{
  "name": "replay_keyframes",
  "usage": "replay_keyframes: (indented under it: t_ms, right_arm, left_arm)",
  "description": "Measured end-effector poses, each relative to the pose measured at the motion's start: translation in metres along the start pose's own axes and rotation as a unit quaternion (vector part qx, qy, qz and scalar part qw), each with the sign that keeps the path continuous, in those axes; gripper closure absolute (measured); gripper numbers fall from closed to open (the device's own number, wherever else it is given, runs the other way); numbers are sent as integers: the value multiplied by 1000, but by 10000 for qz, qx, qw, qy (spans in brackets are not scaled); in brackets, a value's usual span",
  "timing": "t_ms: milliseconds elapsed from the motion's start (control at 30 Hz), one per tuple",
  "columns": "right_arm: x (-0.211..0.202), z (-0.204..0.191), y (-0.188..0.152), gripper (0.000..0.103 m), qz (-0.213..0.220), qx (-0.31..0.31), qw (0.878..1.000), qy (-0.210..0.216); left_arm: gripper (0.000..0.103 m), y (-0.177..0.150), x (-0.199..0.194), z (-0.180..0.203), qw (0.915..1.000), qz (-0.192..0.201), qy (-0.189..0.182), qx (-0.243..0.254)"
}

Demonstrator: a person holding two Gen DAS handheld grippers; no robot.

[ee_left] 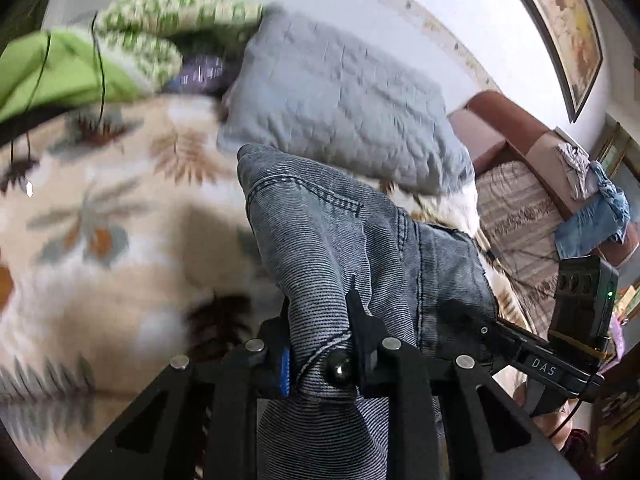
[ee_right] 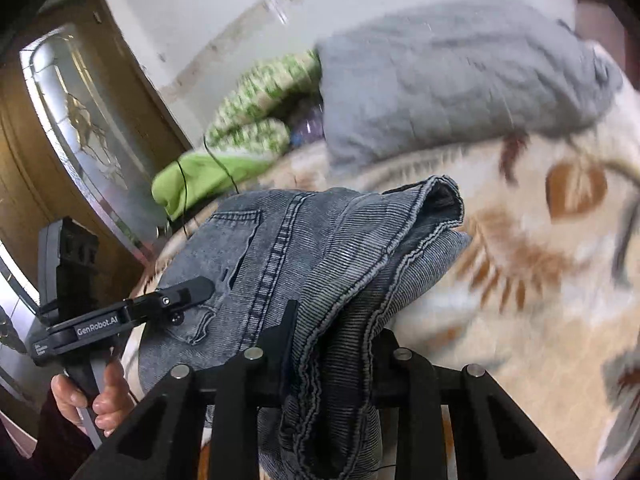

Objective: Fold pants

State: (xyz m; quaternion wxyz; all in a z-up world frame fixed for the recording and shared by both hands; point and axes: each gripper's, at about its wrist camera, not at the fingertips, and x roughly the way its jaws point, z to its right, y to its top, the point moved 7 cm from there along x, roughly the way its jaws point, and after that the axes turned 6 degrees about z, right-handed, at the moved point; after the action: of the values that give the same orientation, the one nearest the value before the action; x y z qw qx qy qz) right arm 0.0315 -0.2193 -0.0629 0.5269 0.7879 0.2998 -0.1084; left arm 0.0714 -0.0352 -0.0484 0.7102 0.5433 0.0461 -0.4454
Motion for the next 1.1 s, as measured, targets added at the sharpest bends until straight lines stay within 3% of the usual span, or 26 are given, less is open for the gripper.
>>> replay_keyframes:
  t_ms: [133,267,333,367,400,433,567,667,767,867,933,1000,1100]
  right_arm:
    - [31,4,28,74,15,43,10000,15]
    - [84,19,32,74,-277,99,9994,-182]
    - [111,35,22,70,-648,337,9968,-335]
    - [120,44,18,67,-733,405,9951,-531]
    - [126,53,13,57,-836,490,9931,-656]
    - [128,57,11,54,-916,605,9917,-673]
    - [109,55,19,54,-786,767,9920,-623]
    - [69,47,27,53,-409,511,9938,-904]
    - [17,20,43,42,392,-142,9930,-1105]
    - [-45,-11,50,33,1353,-718,9797,-1296]
    - [-88,-32,42,18,1956,-969,9664,-1354]
    - [-111,-50,36,11,2276,-1175,9569,-1371]
    - [-138,-75,20,9,2469,-1523,9468,-1395]
  left_arm:
    - [79,18,20,-20,9992,26,371,-163]
    - [74,14,70,-64,9930,-351,1030,-468]
    - [62,2,89,-86,9872,-605,1369,-557]
    - [50,1,89,-90,9875,-521,1388,-534]
    - [44,2,87,-92,9867,-450,1476,-516]
    - [38,4,85,-93,9852,-423,1589,-484]
    - [33,8,58,-90,9778,-190,2075,-219]
    - [31,9,32,-78,9664,-2,2570,47]
    - [20,11,-8,-54,9430,442,3238,631]
    - [17,3,-52,-27,9188,890,3714,998]
    - [14,-6,-78,-13,9137,1114,3771,1028]
    - [13,-12,-100,2,9123,1347,3734,1009]
    - [9,-18,-131,21,9060,1627,3738,1136]
